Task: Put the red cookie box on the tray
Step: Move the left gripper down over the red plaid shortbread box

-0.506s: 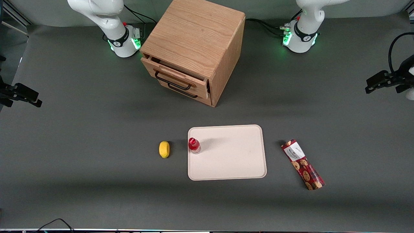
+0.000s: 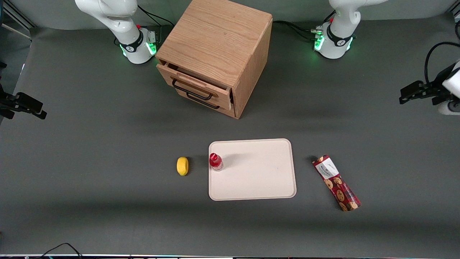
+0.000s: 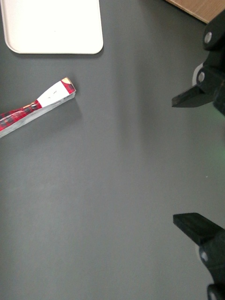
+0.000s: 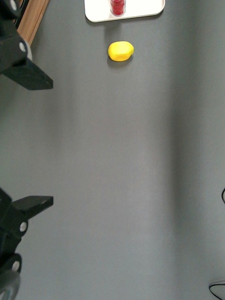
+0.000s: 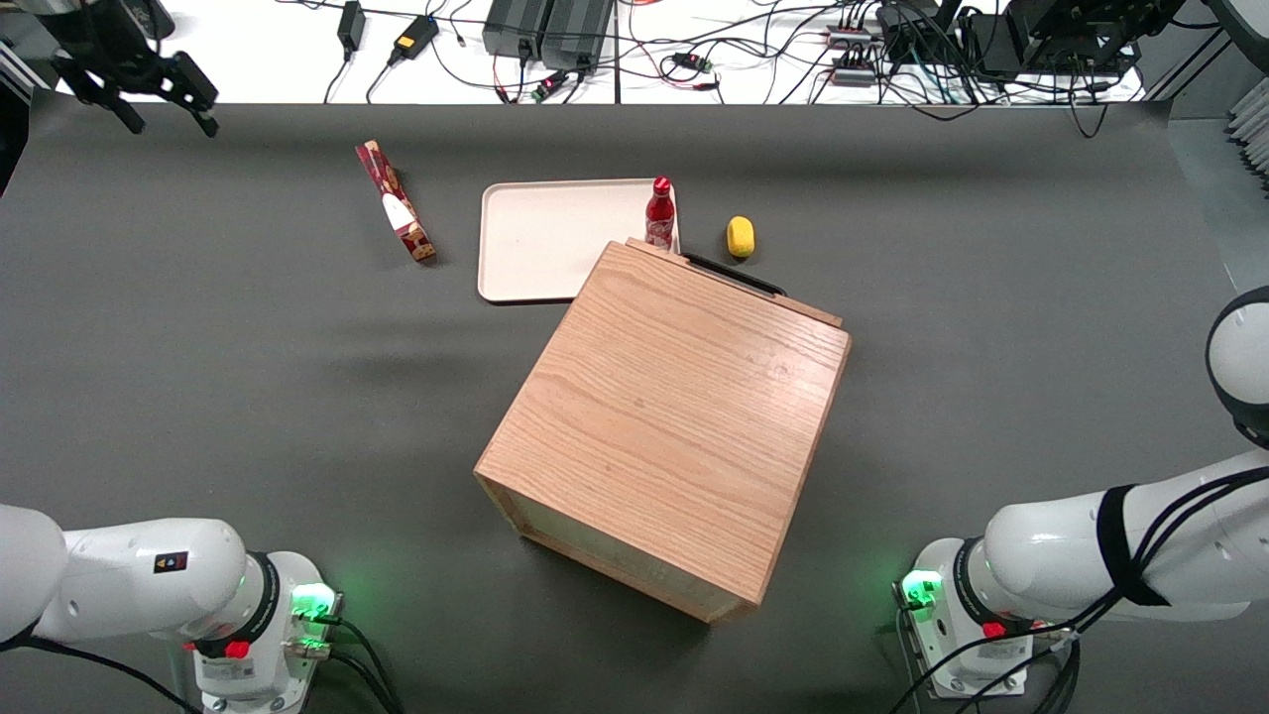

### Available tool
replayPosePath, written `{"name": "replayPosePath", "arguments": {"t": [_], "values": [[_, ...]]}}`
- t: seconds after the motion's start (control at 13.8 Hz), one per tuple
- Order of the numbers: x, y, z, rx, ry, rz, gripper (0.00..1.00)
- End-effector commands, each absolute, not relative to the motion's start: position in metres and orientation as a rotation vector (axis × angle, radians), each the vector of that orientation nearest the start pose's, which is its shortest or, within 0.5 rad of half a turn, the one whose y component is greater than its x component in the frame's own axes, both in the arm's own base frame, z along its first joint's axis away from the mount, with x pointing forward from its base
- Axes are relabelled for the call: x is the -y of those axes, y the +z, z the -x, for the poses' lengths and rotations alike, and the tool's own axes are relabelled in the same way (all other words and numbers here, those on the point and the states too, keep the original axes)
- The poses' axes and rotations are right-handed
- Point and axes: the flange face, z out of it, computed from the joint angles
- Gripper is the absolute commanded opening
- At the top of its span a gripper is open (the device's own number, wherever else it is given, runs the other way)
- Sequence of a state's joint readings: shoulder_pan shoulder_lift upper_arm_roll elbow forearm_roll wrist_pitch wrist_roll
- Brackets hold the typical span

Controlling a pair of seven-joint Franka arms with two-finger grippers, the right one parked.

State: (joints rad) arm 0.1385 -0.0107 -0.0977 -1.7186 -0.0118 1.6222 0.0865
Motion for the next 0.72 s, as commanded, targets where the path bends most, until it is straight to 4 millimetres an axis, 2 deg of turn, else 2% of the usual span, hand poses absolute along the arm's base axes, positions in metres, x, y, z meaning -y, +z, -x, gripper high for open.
{"name": "replayPosePath", "arguments": {"t": [0.0,0.22,0.36,0.51,0.65], "values": [[0.002,0.531,-0.590,0.111,0.196,3.199,1.00],[0.041,0.481,-0.642,0.432,0.176,3.170,1.00],[0.060,0.431,-0.666,0.614,0.120,3.151,1.00],[0.072,0.382,-0.684,0.725,0.073,3.140,1.00],[0.077,0.336,-0.694,0.746,-0.001,3.141,1.00]]}}
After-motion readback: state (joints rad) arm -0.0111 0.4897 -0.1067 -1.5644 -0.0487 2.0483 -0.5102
